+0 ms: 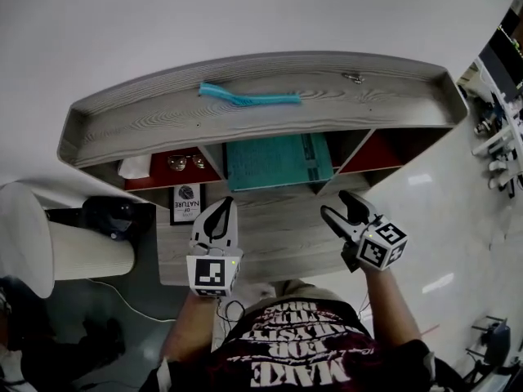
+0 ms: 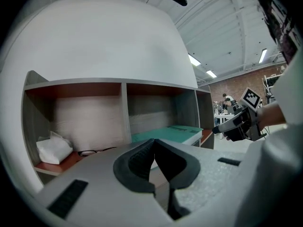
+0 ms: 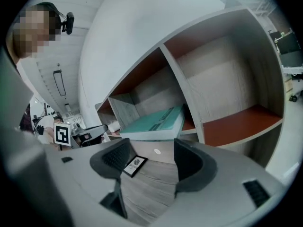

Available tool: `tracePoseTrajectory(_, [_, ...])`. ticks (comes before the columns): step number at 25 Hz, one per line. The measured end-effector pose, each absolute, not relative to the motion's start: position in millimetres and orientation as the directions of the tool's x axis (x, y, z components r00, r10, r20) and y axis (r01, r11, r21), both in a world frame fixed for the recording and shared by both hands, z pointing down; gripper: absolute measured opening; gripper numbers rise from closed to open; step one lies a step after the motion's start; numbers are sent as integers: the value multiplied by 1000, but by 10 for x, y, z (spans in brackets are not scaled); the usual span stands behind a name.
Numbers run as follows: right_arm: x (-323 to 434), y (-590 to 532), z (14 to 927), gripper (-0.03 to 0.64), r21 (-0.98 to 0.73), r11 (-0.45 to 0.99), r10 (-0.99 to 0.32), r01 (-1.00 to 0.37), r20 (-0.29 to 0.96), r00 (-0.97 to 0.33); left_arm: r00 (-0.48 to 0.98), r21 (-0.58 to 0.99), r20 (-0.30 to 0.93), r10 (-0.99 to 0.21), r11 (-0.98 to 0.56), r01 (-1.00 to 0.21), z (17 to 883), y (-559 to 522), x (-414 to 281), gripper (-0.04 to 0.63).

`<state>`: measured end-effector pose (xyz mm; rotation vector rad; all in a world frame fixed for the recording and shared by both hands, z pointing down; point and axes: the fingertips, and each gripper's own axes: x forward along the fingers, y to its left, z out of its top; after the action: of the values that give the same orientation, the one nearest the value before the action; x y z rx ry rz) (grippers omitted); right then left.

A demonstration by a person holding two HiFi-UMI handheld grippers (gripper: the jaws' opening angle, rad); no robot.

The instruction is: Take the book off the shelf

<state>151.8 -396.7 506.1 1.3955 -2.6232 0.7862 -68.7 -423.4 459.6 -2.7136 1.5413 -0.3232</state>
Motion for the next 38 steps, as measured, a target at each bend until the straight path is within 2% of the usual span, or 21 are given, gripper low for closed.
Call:
tracePoseTrajectory(10, [1593, -4350, 5140, 320, -515, 429, -738, -742, 273, -617, 490, -106, 223, -843, -520, -848, 4797, -4630, -553, 6])
tracePoseTrajectory(22, [1475, -4640, 5260, 357, -740, 363, -678, -566, 206, -705, 509, -70, 235, -828, -536, -841, 4901, -4742, -499, 6])
tracePoseTrajectory(28, [1405, -4722, 5304, 353, -819, 321, -663, -476, 164, -730, 515, -41, 228, -826, -537, -843, 4923, -4743, -504, 6])
tracePoseTrajectory(31, [1407, -4796, 5291, 289, -873, 278, -683, -400, 113, -722, 518, -36, 227, -825, -538, -842, 4918, -4745, -500, 6])
tracePoseTrajectory(38, [1417, -4666, 5318, 216, -930, 207, -722, -303, 64, -689, 544, -65, 273, -793, -580, -812, 4974, -4577, -511, 6])
